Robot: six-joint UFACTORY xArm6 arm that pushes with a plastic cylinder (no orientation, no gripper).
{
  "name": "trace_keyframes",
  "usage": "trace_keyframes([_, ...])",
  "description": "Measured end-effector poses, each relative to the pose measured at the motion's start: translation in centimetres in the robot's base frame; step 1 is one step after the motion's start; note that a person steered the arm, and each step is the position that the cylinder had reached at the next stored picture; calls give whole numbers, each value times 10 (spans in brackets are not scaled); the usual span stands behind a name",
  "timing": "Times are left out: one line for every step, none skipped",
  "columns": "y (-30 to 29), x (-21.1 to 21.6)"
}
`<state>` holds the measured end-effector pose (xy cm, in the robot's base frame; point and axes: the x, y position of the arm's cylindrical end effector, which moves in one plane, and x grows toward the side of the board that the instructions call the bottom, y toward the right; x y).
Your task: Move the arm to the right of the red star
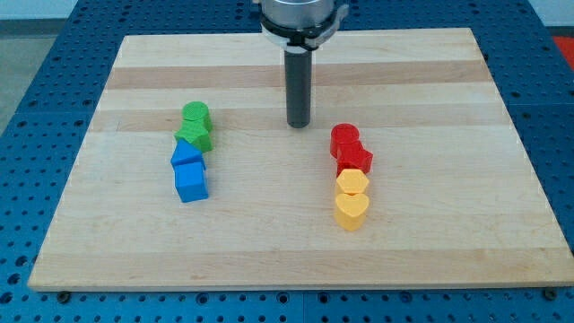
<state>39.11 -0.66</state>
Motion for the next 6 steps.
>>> trace_keyframes([-1, -13])
trace_keyframes([47, -40])
trace_keyframes([127, -55])
trace_keyframes([153, -69])
trace_keyframes([142, -69])
trace_keyframes([117, -69])
